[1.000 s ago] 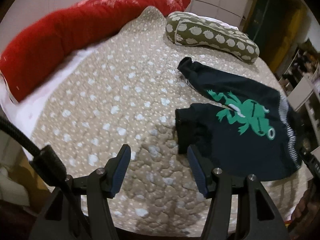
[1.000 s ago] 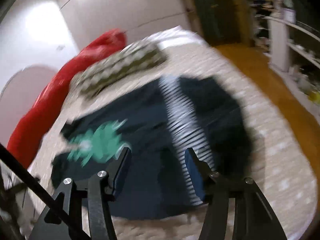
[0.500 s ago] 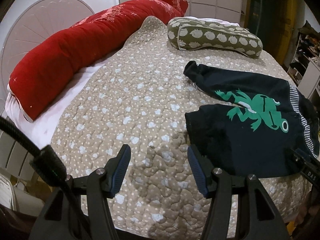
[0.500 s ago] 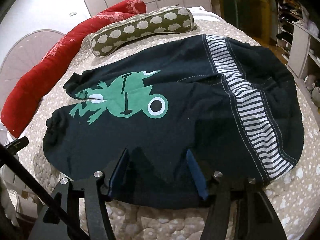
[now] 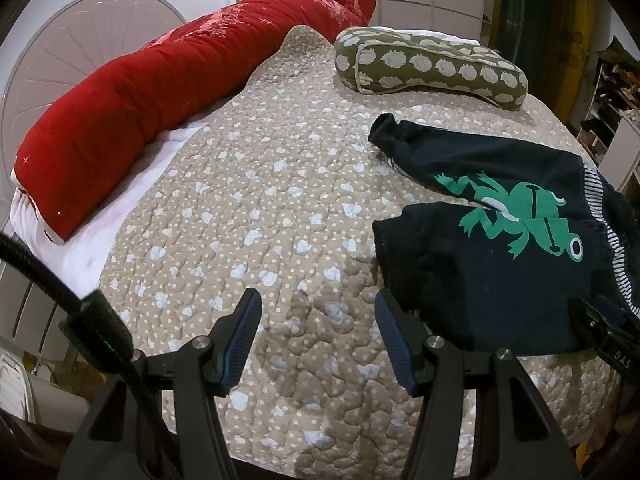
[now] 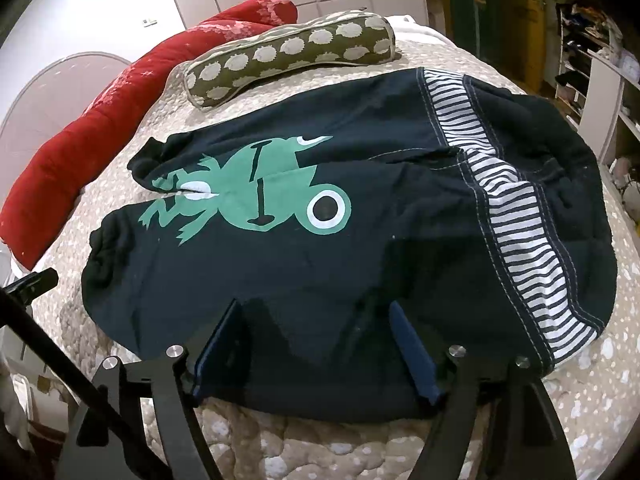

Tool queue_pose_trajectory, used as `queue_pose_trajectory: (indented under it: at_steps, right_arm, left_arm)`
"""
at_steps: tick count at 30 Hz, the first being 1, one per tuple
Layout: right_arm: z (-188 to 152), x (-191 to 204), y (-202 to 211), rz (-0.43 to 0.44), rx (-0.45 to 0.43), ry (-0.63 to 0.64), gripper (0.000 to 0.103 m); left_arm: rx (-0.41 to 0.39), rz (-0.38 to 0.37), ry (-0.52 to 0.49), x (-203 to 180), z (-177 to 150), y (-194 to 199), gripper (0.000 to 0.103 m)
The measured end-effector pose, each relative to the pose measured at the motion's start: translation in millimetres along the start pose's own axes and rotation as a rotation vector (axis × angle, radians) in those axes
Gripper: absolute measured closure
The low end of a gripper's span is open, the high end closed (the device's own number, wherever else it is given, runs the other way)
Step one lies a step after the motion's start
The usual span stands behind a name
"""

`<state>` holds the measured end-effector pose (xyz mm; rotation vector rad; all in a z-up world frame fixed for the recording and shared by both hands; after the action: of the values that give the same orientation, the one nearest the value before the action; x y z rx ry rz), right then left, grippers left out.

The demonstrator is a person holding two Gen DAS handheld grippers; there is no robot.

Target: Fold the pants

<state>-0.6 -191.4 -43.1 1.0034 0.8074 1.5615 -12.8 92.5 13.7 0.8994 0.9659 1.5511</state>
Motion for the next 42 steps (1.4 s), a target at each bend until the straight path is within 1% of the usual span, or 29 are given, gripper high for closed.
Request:
queue_pose_trajectory:
  at_steps: [5, 7, 10, 11, 13, 14, 15, 16, 18, 19, 20, 22, 23, 24, 25, 26, 29, 31, 32, 34, 36, 37, 38, 39, 40, 41, 42]
  right_arm:
    - [0.0, 2.7, -1.8, -0.005, -0.006, 0.012, 0.019]
    - [-0.2, 4.1, -2.5, -0.009, -0.008, 0.017, 0.018]
    - [0.9, 7.3, -0.3, -0.019, 0.011, 0.045, 0.018]
    - [2.8, 8.0, 2.9, -0.004, 0.016, 0.054, 0.018]
    - [15.4, 7.8, 18.2, 0.049, 0.003, 0.078, 0.018]
    - [23.6, 6.9, 24.6, 0.045, -0.01, 0.092, 0.018]
    - [33.7, 5.2, 30.8, 0.03, -0.025, 0.111, 0.018]
    - [53.0, 1.8, 38.4, 0.0, -0.042, 0.141, 0.018]
    - [80.2, -2.1, 40.2, -0.014, -0.036, 0.18, 0.018]
    - [102.3, -2.7, 36.4, -0.024, -0.025, 0.226, 0.018]
    - [115.8, -3.1, 31.4, -0.045, -0.017, 0.259, 0.018]
    - [144.6, -5.7, 15.0, -0.094, 0.019, 0.32, 0.018]
    - [163.9, -7.9, -0.2, -0.117, 0.057, 0.345, 0.018]
    - [173.3, -8.7, -7.2, -0.134, 0.067, 0.353, 0.018]
    - [190.0, -10.4, -20.0, -0.165, 0.078, 0.372, 0.018]
    - [198.3, -9.8, -28.3, -0.171, 0.093, 0.387, 0.018]
    - [220.1, -9.8, -57.5, -0.183, 0.155, 0.439, 0.018]
    - [226.1, -10.9, -70.7, -0.184, 0.188, 0.47, 0.018]
    - [229.5, -12.9, -79.9, -0.2, 0.203, 0.484, 0.018]
    - [229.1, -15.2, -96.2, -0.19, 0.249, 0.504, 0.018]
    - [225.4, -15.8, -108.8, -0.172, 0.283, 0.509, 0.019]
    - [225.0, -14.9, -110.6, -0.153, 0.276, 0.505, 0.023]
    - [224.4, -13.9, -110.1, -0.132, 0.273, 0.501, 0.046]
    - [223.2, -11.3, -108.0, -0.084, 0.275, 0.489, 0.078]
    - [223.0, -8.5, -103.0, -0.049, 0.263, 0.465, 0.093]
    - [222.5, -6.7, -99.5, -0.042, 0.256, 0.457, 0.099]
    - [221.9, -5.1, -95.0, -0.041, 0.242, 0.449, 0.099]
  left_arm:
    - [0.007, 0.001, -0.006, -2.4, -0.5, -2.5, 0.045]
    - [0.014, -0.01, -0.009, -3.0, 0.4, -3.9, 0.045]
    - [0.013, -0.047, -0.02, -2.5, 10.4, -1.7, 0.045]
    - [0.011, -0.067, -0.02, -1.6, 16.1, -0.2, 0.045]
    - [0.014, -0.135, -0.018, 0.9, 36.9, 1.6, 0.045]
    - [0.013, -0.171, -0.017, 1.0, 51.9, 2.1, 0.044]
    - [0.009, -0.191, -0.02, -0.7, 63.1, 2.1, 0.044]
    - [0.001, -0.21, -0.029, -3.2, 77.9, 2.3, 0.044]
    - [-0.028, -0.236, -0.069, -15.1, 112.0, 0.0, 0.037]
    - [-0.041, -0.243, -0.098, -23.3, 126.1, -2.7, 0.036]
    - [-0.046, -0.249, -0.136, -34.6, 140.1, -8.2, 0.036]
    - [-0.024, -0.261, -0.188, -52.3, 159.6, -23.2, 0.036]
    - [0.003, -0.272, -0.218, -62.0, 168.6, -34.4, 0.036]
    - [0.035, -0.287, -0.253, -74.0, 178.5, -49.3, 0.036]
    - [0.051, -0.29, -0.271, -80.4, 183.0, -57.2, 0.036]
    - [0.082, -0.28, -0.304, -89.4, 189.4, -72.9, 0.036]
    - [0.118, -0.266, -0.349, -101.8, 199.0, -100.4, 0.036]
    - [0.155, -0.278, -0.381, -108.7, 202.9, -119.1, 0.036]
    - [0.167, -0.286, -0.39, -111.3, 203.8, -125.8, 0.036]
    - [0.209, -0.312, -0.416, -117.6, 200.3, -138.6, 0.036]
    - [0.202, -0.291, -0.435, -122.0, 196.6, -140.8, 0.037]
    - [0.198, -0.29, -0.445, -124.1, 194.9, -138.3, 0.043]
    - [0.204, -0.306, -0.445, -125.9, 192.8, -134.0, 0.068]
    - [0.208, -0.315, -0.444, -126.7, 191.8, -130.7, 0.094]
    - [0.209, -0.316, -0.444, -127.7, 191.0, -126.9, 0.093]
    - [0.194, -0.308, -0.446, -127.8, 190.3, -120.4, 0.094]
    - [0.174, -0.31, -0.446, -128.1, 188.9, -111.3, 0.094]
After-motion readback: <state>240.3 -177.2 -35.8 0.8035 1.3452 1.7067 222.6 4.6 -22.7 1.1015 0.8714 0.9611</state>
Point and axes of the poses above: each gripper's, at about its wrist camera, not at the fingertips, and y roughly against the way its jaws point, x to its left, z to its top, the point moved 7 cm from there along -y, roughly the way its jaws point, and after that the axes turned 13 degrees about x, right-handed, at the moved point
